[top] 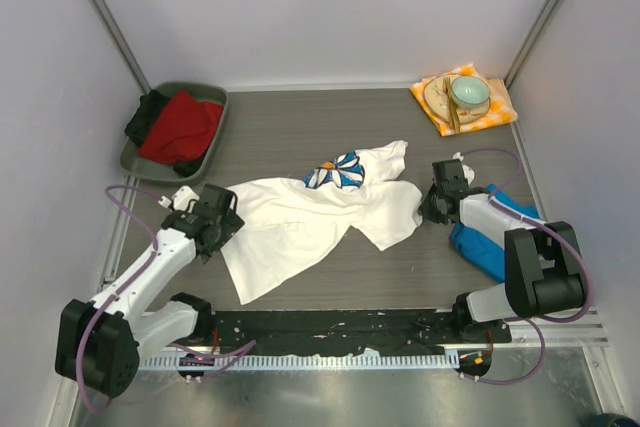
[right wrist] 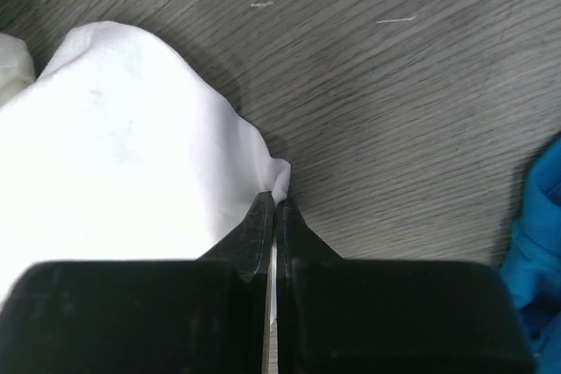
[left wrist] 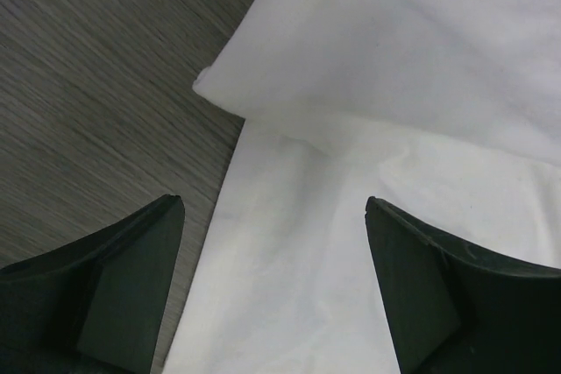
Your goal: Fold and stack the t-shirts
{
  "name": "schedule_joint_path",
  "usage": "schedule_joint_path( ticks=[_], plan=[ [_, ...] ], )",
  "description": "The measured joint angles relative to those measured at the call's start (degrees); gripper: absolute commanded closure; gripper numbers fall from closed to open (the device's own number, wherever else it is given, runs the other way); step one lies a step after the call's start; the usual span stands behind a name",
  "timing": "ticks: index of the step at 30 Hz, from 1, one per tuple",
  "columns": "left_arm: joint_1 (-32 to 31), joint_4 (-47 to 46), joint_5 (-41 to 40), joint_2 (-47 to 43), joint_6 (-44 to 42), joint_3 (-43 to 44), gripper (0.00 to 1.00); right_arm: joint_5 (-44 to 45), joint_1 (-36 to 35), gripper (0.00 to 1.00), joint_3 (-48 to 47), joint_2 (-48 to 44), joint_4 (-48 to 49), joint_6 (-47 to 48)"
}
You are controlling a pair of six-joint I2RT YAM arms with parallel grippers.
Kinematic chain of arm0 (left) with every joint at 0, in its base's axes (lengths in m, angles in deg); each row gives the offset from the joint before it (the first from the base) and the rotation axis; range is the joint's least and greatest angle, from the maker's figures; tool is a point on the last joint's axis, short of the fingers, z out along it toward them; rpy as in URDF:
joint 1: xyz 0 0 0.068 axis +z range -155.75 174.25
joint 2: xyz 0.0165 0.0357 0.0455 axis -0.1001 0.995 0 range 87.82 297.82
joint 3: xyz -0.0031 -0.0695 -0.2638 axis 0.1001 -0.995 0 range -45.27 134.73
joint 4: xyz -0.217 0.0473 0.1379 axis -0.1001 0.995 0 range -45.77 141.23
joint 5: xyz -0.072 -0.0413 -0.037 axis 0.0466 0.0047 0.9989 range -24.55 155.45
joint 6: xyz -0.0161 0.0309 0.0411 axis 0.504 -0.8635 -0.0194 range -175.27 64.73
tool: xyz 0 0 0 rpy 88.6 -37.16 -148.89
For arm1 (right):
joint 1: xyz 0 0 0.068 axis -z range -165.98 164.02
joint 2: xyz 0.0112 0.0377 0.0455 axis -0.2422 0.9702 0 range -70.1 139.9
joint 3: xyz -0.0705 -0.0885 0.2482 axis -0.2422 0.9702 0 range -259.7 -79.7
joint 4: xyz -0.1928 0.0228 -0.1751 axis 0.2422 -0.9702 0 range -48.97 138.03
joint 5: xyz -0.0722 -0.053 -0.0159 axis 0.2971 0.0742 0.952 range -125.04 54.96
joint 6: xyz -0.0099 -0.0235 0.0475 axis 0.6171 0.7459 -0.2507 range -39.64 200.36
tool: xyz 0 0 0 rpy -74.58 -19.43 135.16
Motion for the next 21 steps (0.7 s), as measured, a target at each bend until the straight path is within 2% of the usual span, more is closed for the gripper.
schedule_joint_path(
  ticks=[14, 17, 18, 19, 21],
  plan=[
    [7.9, -8.1, -3.1, 6.3, 0.1, -0.2, 0.17, -2.6, -1.2, 0.99, 0.6, 0.0, 1.5, 0.0],
    [8.8, -9.8, -2.1, 6.8, 0.2, -1.5, 0.22, -2.8, -1.2, 0.99, 0.6, 0.2, 1.6, 0.0],
    [9.1, -10.1, -2.0, 6.8, 0.2, -1.9, 0.29, -2.8, -1.2, 0.99, 0.6, 0.2, 1.6, 0.0],
    [9.5, -10.4, -1.7, 6.9, 0.2, -2.3, 0.32, -2.8, -1.2, 0.99, 0.6, 0.2, 1.6, 0.0],
    [10.2, -11.0, -1.4, 7.0, 0.6, -3.2, 0.34, -2.8, -1.2, 0.99, 0.6, 0.3, 1.8, 0.0]
  ],
)
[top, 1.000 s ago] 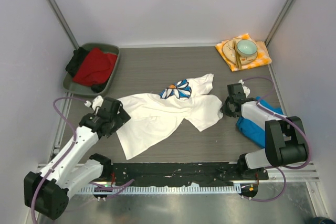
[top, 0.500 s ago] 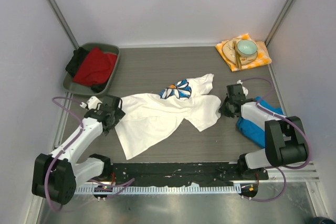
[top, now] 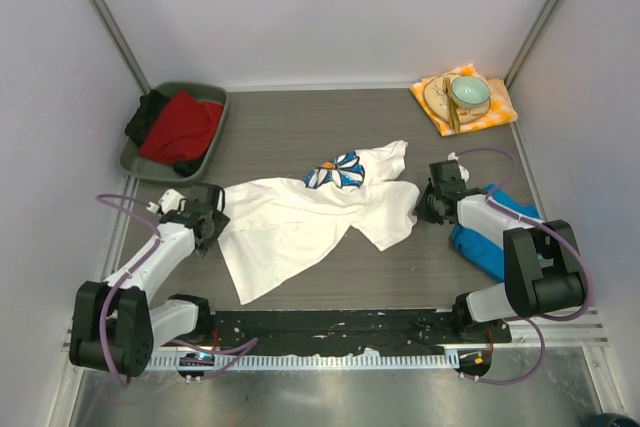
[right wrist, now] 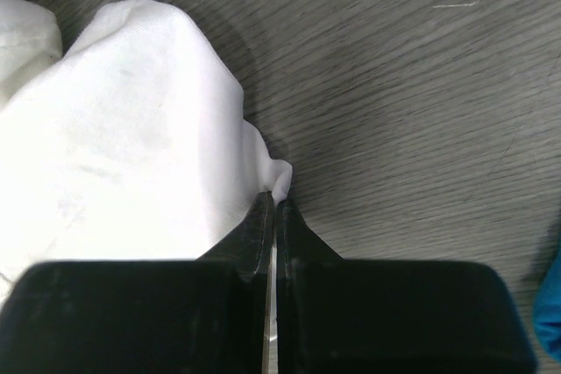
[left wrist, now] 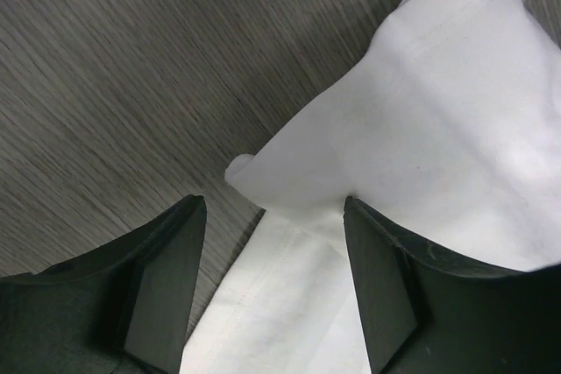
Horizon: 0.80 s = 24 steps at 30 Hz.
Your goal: Fold and stack the t-shirts
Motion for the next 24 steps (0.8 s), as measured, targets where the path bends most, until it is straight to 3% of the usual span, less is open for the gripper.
schedule_joint_path(
  ticks=[4, 7, 11, 13, 14, 16, 21, 24],
  plan=[
    [0.9, -1.1, 0.6, 0.1, 0.3, -1.5, 0.36, -0.1, 0.0, 0.99, 0.0, 0.0, 0.1, 0.0],
    [1.7, -1.9, 0.9, 0.2, 0.4, -2.3, 0.48, -0.1, 0.0, 0.99, 0.0, 0.0, 0.1, 0.0],
    [3.0, -3.6, 1.5, 1.5, 0.2, -2.6, 0.51, 0.0, 0.0, 0.99, 0.0, 0.0, 0.1, 0.0],
    [3.7, -4.7, 1.7, 2.0, -0.2, -2.6, 0.64, 0.0, 0.0, 0.99, 0.0, 0.0, 0.1, 0.0],
    [3.9, -5.2, 1.8, 2.1, -0.2, -2.6, 0.76, 0.0, 0.0, 0.99, 0.0, 0.0, 0.1, 0.0],
    [4.5, -6.1, 2.1, 2.6, -0.8, -2.7, 0.78, 0.0, 0.0, 0.99, 0.0, 0.0, 0.1, 0.0],
    [5.6, -7.1, 2.8, 3.3, -1.6, -2.7, 1.0, 0.0, 0.0, 0.99, 0.0, 0.0, 0.1, 0.0],
    [6.2, -7.5, 3.2, 3.3, -2.2, -2.7, 1.0, 0.1, 0.0, 0.99, 0.0, 0.0, 0.1, 0.0]
  ],
)
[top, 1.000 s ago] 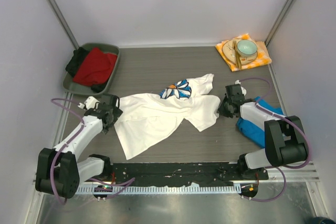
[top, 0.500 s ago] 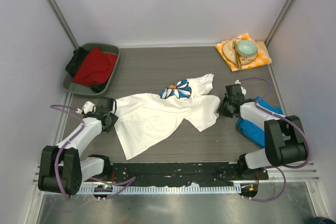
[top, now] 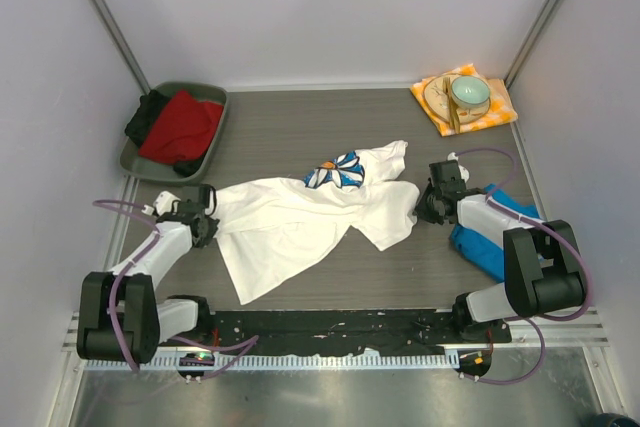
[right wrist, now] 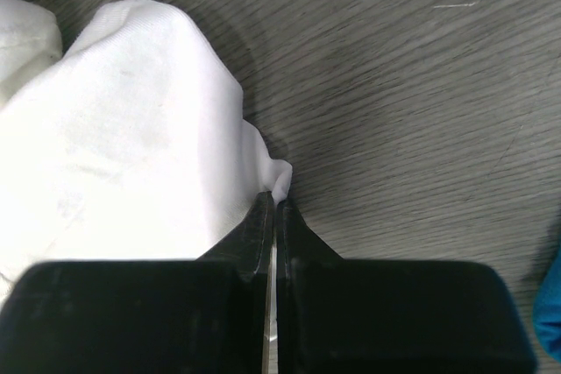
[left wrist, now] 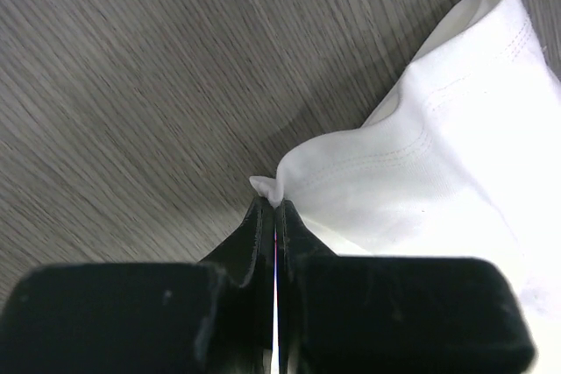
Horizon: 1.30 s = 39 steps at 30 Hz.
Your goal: Fold and stack the t-shirts
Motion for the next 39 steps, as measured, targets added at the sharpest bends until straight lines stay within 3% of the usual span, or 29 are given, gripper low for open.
schedule_joint_path(
  ticks=[8, 14, 22, 35, 39],
  plan=[
    [0.4, 3.5, 2.1, -7.3, -1.0, 2.3, 1.0, 0.3, -0.1, 0.99, 0.0, -1.0, -0.7, 0.2],
    [0.4, 8.9, 3.7, -15.5, -4.3, 15.1, 1.0, 0.3, -0.7, 0.99, -4.2, -13.2, -4.8, 0.6],
    [0.4, 13.6, 9.8, -16.6, -9.8, 33.8, 1.0, -4.8, -0.9, 0.99, -24.8, -22.5, -5.7, 4.0],
    [0.4, 14.1, 24.1, -18.3, -17.9, 64.9, 1.0, -27.5, -1.1, 0.99, -68.4, -21.9, -8.7, 11.5],
    [0.4, 12.0, 28.8, -19.3, -18.5, 72.7, 1.0, -32.3, -1.1, 0.99, -77.9, -22.7, -6.4, 11.9]
  ],
)
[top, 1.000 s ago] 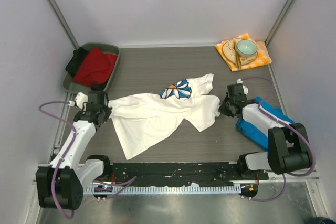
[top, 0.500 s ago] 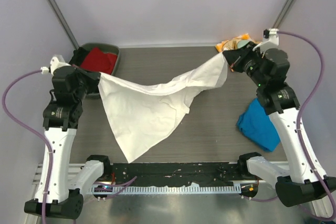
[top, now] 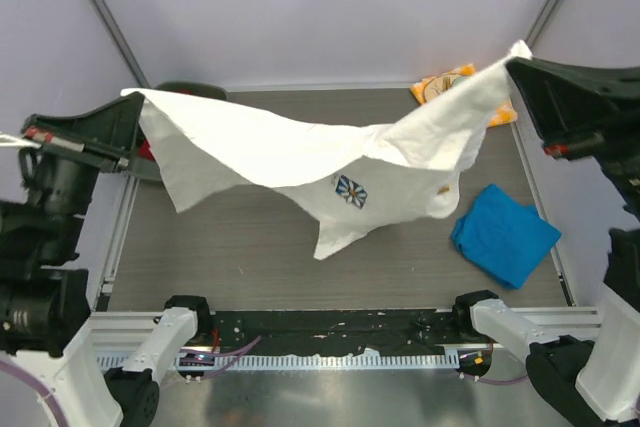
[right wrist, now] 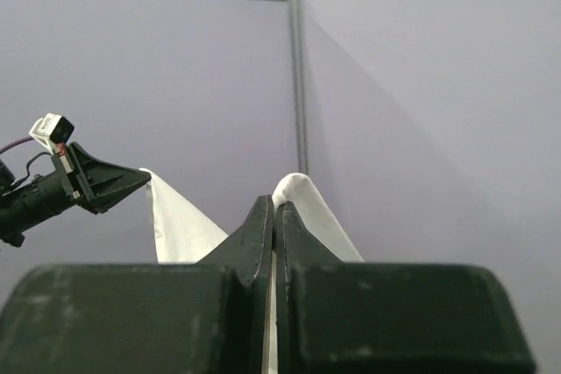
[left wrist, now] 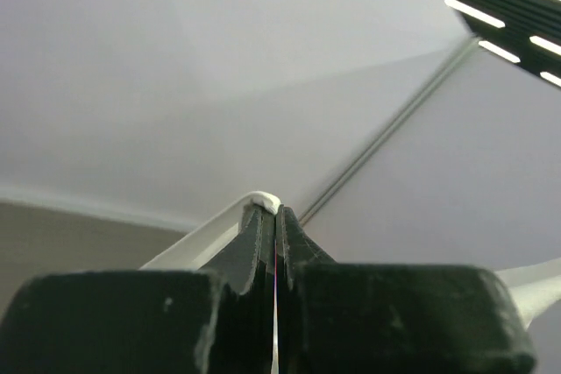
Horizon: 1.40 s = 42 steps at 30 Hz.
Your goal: Fold and stack the t-shirts
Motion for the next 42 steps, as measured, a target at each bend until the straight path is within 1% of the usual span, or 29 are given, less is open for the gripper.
schedule_joint_path(
  ticks=[6, 11, 16, 20, 22, 24, 26, 29, 31, 33, 35, 38, 40, 42],
  plan=[
    [-0.6, -3.7, 5.0, -1.9, 0.2, 10.8, 1.0, -3.7, 0.0, 0.99, -13.6, -2.0, 0.9, -0.1],
    [-0.9, -6.1, 7.9, -3.9, 2.2, 13.9, 1.0, -3.6, 0.0, 0.99, -20.1, -4.4, 1.7, -1.1],
    [-1.0, -6.4, 9.6, -3.7, 3.7, 15.1, 1.0, -2.7, 0.0, 0.99, -21.7, -4.8, 2.6, -1.4],
    [-1.0, -7.3, 9.7, -3.6, 3.8, 12.9, 1.0, -0.2, 0.0, 0.99, -18.3, -4.7, 2.2, -1.0],
    [-1.0, -9.4, 9.6, -3.7, 3.9, 8.4, 1.0, 1.4, 0.0, 0.99, -14.9, -4.7, 2.1, -0.4],
    [-1.1, -11.6, 9.0, -4.0, 4.1, 1.5, 1.0, 3.3, 0.0, 0.99, -9.0, -4.7, 2.4, 0.4],
    [-1.1, -13.3, 8.3, -3.7, 4.6, -6.4, 1.0, 5.8, 0.0, 0.99, -1.5, -4.7, 3.1, 1.3],
    [-1.1, -15.7, 7.0, -2.4, 5.3, -20.0, 1.0, 10.6, 0.0, 0.99, 13.2, -3.8, 4.6, 2.8],
    [-1.1, -17.0, 5.7, -1.6, 6.0, -28.7, 1.0, 13.9, 0.0, 0.99, 23.1, -1.4, 5.5, 3.5],
    [-1.1, -18.8, 4.2, 0.8, 6.5, -36.8, 1.0, 16.7, 0.1, 0.99, 30.4, 2.0, 6.4, 3.9],
    [-1.1, -20.4, 2.8, 2.8, 7.0, -44.0, 1.0, 19.5, 0.1, 0.99, 36.8, 7.8, 7.1, 4.2],
    [-1.2, -23.5, 0.6, 6.4, 7.8, -52.0, 1.0, 22.4, 0.5, 0.99, 43.2, 15.8, 7.3, 4.5],
    [-1.2, -26.7, -1.2, 10.4, 8.2, -56.0, 1.0, 23.6, 0.9, 0.99, 43.9, 21.2, 7.6, 4.5],
    [-1.2, -29.9, -2.5, 15.5, 8.7, -57.7, 1.0, 24.4, 1.1, 0.99, 43.7, 26.0, 9.6, 4.5]
  ],
)
